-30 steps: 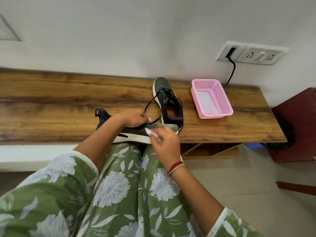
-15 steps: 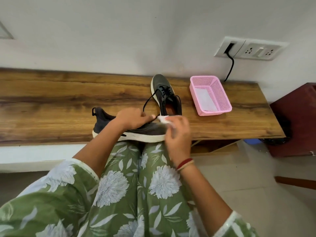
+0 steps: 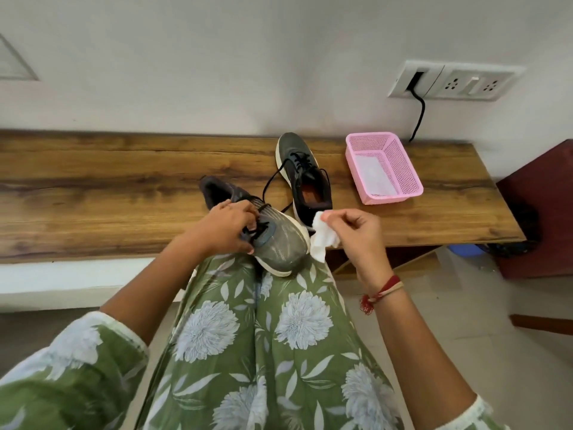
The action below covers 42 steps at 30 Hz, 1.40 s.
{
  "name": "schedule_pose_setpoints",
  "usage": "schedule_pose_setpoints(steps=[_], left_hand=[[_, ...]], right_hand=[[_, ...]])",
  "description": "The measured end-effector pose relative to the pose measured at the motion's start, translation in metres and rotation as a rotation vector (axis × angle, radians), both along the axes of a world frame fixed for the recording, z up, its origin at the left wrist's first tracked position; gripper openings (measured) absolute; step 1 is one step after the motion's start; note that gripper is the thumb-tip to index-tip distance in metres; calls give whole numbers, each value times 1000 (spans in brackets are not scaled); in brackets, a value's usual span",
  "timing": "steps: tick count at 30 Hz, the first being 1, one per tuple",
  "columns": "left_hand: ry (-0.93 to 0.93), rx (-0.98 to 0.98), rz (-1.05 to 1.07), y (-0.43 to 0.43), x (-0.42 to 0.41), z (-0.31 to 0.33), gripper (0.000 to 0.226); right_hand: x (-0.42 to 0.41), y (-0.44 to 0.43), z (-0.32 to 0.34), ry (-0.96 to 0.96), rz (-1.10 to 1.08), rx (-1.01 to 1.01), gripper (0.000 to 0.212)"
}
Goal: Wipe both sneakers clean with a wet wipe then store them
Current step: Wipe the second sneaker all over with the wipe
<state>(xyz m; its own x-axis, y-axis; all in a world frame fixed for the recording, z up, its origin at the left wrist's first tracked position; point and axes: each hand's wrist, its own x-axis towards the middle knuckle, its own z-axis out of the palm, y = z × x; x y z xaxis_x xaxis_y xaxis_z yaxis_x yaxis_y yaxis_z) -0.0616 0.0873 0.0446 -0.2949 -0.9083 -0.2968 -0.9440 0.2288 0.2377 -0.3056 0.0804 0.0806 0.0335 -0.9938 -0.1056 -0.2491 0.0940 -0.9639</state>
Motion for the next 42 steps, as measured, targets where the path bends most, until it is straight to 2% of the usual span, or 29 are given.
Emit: schedule_pose_setpoints(steps=[3,6,7,9,12,16,19,22,25,28,30,33,35,37,39,42], left_hand=[[145,-45,225,16,-4,-5,36],[173,-199,467,32,-25,-20,55],[189,-260,520,37,-33,-26,60],[251,-369,560,47,-47,-40,63],[301,-444,592,50,-51,-51,55],[284,-429,588,45,-47,-56,50],[349,-494,633,45,-45,-60,43],[399,-563,697,46,-43,-61,40],[404,-559,669,46,-42,-59,37],[385,-528,671,46,-41,-58,36],[366,-523,676,45,-41,-58,36],[346,-515,670,45,-42,-60,35],[344,-518,675,44,-42,-60,35],[350,-497,678,44,-42,-58,35],[355,-479,675,43,-42,-56,36],[380,-485,694,45,-42,-55,38]], right_hand=[[8,7,-6,161,208,-34,17],[16,9,-4,293,252,-56,40],[18,8,-3,356,254,-93,39],[23,6,-4,504,301,-159,25],[32,7,-10,679,429,-189,13],[41,10,-18,827,412,-245,12],[48,19,-23,910,423,-287,17],[52,38,-29,950,521,-357,19],[47,36,-25,919,631,-370,16],[47,14,-26,1033,549,-403,17],[53,9,-28,979,475,-335,16],[58,27,-29,909,686,-289,15],[57,35,-25,980,793,-371,16],[57,22,-23,1102,721,-490,17],[57,8,-24,1128,578,-462,18],[58,17,-28,960,662,-331,16]])
